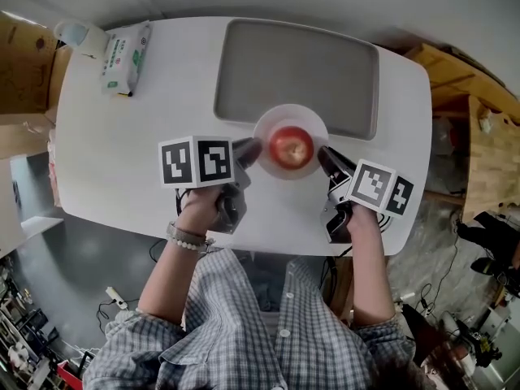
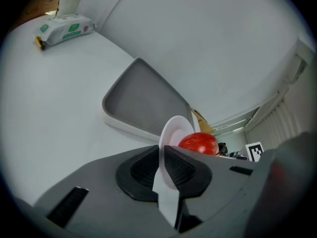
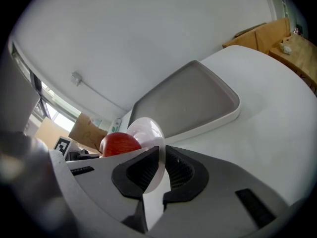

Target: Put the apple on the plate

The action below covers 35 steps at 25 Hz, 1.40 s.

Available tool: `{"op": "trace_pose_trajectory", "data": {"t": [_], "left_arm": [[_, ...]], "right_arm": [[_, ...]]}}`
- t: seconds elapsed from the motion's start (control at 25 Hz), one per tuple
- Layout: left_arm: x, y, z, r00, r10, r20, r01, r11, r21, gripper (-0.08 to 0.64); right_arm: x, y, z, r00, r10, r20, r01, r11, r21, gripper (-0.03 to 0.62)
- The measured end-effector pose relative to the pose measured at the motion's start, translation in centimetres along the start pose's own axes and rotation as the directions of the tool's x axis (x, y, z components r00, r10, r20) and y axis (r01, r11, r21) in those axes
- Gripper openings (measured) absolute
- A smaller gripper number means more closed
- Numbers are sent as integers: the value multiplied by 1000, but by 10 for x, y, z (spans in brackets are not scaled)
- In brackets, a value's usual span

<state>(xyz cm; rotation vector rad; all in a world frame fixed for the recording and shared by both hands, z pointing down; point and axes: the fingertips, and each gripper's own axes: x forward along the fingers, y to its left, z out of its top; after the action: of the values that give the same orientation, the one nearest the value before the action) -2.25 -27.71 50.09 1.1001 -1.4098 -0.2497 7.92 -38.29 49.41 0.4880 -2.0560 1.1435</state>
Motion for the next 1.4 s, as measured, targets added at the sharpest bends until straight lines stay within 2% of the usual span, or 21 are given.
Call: {"op": "trace_pose_trajectory", "data": {"t": [0.24, 0.44, 0.8, 0.96, 1.12, 1.4], "left_arm": [[6, -9, 29, 999, -26, 20, 26, 1000, 16, 37], [9, -14, 52, 999, -31, 42, 29, 999, 45, 37], [20, -8, 89, 998, -26, 59, 20, 996, 85, 37], [25, -1, 97, 998, -7, 59, 2, 996, 93, 37], [38, 5, 103, 998, -26, 54, 21, 995, 94, 37], [49, 19, 105, 999, 23, 39, -26, 995, 92, 37]], "right_arm": [[6, 3, 25, 999, 6, 34, -7, 1000, 23, 51], [13, 9, 49, 998, 18, 57, -18, 1000, 6, 51], [39, 13, 73, 997, 55, 48, -56, 998, 7, 51], [50, 11, 78, 997, 66, 51, -67, 998, 18, 49], [61, 5, 82, 997, 64, 48, -65, 998, 26, 49], [77, -4, 83, 998, 61, 28, -61, 998, 19, 49]]}}
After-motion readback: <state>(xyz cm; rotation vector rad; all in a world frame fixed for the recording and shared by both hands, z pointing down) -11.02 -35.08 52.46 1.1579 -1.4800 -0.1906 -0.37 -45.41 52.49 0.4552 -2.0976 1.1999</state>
